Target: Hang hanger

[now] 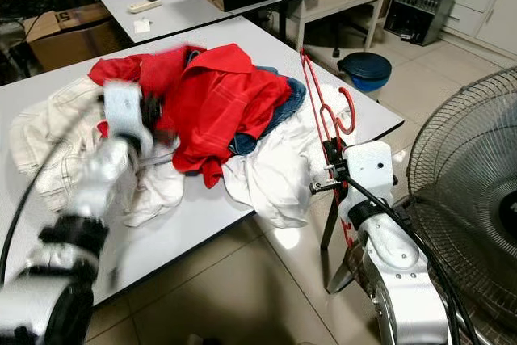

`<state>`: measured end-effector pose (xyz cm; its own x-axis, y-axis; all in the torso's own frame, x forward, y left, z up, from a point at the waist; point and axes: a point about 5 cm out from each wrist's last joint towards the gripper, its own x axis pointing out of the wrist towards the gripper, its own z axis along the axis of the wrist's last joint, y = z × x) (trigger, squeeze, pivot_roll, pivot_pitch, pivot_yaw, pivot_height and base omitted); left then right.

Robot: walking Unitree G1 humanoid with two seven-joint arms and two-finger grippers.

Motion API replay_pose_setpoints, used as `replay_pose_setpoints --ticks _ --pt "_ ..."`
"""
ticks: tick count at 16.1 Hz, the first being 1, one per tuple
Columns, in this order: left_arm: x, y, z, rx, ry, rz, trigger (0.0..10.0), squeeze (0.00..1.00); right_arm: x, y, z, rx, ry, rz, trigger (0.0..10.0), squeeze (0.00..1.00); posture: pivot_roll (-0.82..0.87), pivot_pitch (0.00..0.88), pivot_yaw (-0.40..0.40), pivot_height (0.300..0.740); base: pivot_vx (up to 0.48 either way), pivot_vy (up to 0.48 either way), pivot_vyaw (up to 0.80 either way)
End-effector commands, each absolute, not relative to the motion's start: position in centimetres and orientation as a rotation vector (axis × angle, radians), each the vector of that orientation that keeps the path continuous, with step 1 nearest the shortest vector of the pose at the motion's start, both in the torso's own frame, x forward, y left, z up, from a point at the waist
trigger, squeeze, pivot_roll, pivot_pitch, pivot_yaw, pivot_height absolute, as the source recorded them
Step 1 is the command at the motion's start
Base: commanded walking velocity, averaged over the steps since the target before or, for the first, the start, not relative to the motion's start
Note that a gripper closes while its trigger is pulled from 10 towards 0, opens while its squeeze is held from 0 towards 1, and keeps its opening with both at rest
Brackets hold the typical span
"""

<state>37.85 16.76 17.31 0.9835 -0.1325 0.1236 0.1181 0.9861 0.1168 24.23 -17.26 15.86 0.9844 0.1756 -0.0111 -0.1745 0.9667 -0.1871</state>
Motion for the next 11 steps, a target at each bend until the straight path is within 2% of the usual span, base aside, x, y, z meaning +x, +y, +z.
replay_pose_setpoints --ticks 1,6,8,11 --pt "38.3 17.4 20.9 0.136 -0.266 -0.116 0.0 0.00 24.4 -17.2 16.3 -0.198 -0.033 0.178 10.0 0.00 -0.10 0.000 0.092 0.740 0.000 0.000 0.00" --pt "39.2 18.2 31.7 0.186 -0.551 -0.193 0.0 0.00 24.6 -17.0 16.5 -0.190 -0.051 0.171 10.0 0.00 -0.10 0.000 0.106 0.740 0.000 0.000 0.00" --pt "39.3 18.3 33.7 0.199 -0.595 -0.206 0.0 0.00 24.6 -16.9 16.5 -0.185 -0.056 0.168 10.0 0.00 -0.10 0.000 0.113 0.740 0.000 0.000 0.00" --pt "39.3 18.1 35.3 0.129 -0.625 -0.247 0.0 0.00 24.5 -16.8 16.5 -0.173 -0.067 0.160 10.0 0.00 -0.09 0.000 0.124 0.740 0.000 0.000 0.00"
